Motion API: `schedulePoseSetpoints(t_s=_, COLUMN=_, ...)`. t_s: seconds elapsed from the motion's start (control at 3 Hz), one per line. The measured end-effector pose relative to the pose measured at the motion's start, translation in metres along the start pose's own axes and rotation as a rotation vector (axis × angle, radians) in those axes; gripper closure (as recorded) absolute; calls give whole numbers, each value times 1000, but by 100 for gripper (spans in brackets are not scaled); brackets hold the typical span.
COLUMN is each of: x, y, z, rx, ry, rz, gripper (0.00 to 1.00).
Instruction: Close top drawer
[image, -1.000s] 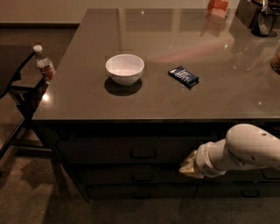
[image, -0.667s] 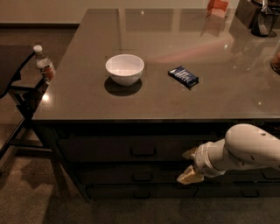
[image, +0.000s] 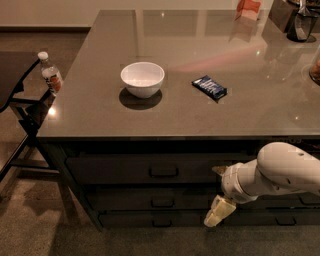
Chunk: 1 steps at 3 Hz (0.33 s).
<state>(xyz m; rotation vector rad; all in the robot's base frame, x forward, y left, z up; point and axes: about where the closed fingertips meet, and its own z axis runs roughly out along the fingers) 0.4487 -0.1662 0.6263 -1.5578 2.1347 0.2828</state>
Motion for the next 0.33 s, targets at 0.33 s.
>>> schedulePoseSetpoints(t_s=0.33, x=0, y=0, z=0, rx=0, ry=0, rz=0, gripper=0)
